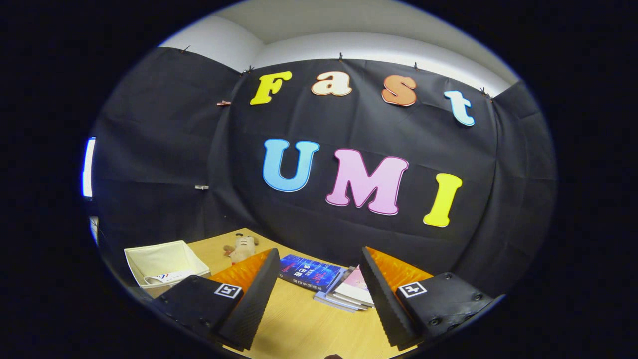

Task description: Open the storage box then place both shoes into the box .Put the left shoe in first, then the right shoe, with the right side of both shoes facing outward in a uniform manner.

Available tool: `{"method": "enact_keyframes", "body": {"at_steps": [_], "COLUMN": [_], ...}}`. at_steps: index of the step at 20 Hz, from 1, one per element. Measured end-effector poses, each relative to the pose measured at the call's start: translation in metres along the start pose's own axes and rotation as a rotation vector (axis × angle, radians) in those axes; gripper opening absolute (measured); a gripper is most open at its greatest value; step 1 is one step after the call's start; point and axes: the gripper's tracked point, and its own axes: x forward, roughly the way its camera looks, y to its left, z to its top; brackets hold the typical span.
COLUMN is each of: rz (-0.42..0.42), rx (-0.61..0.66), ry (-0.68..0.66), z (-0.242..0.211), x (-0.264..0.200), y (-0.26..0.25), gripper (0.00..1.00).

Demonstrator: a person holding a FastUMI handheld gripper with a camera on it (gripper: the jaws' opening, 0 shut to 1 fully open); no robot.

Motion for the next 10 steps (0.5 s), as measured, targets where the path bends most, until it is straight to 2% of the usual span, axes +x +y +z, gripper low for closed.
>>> {"method": "enact_keyframes", "body": {"at_steps": [4, 10], "rz": [0.044, 0.033], "rx": [0.02, 0.052], "ry": [0.0, 0.017], "z": [-0.011, -0.013], "x": [-0.002, 0.0], "y": [0.009, -0.008], "gripper": [0.98, 0.98]}}
